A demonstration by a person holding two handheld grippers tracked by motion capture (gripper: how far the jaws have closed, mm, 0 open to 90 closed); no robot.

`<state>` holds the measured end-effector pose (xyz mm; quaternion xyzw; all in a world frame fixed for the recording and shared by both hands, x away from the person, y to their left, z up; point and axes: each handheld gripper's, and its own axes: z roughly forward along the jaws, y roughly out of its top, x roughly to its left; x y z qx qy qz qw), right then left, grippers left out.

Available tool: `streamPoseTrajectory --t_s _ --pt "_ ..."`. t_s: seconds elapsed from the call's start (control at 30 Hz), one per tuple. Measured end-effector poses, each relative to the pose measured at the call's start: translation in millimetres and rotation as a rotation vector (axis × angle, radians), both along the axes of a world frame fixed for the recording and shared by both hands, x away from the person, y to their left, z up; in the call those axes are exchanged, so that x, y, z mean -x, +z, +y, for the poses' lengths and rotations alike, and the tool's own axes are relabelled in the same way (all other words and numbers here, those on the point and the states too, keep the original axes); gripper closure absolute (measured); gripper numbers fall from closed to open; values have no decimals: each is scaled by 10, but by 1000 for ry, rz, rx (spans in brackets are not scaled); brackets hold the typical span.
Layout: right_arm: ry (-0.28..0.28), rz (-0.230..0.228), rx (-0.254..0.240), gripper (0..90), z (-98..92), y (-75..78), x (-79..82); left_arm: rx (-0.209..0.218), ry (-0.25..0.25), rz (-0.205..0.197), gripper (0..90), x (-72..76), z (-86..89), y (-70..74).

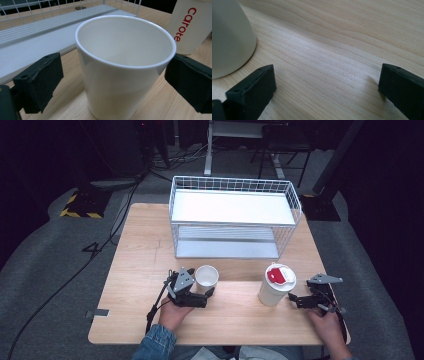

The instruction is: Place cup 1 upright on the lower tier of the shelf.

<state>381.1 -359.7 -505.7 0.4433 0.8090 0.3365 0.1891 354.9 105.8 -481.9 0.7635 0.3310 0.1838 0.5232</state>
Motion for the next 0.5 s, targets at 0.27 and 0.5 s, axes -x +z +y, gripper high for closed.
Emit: streamPoseTrajectory --t_s 0.27,0.5 --pt "0 0 -1 14 1 0 0 11 1 5 91 -37 -71 -44" --pt "0 0 0 14 0 0 0 -22 -13 20 170 -39 -100 -73"
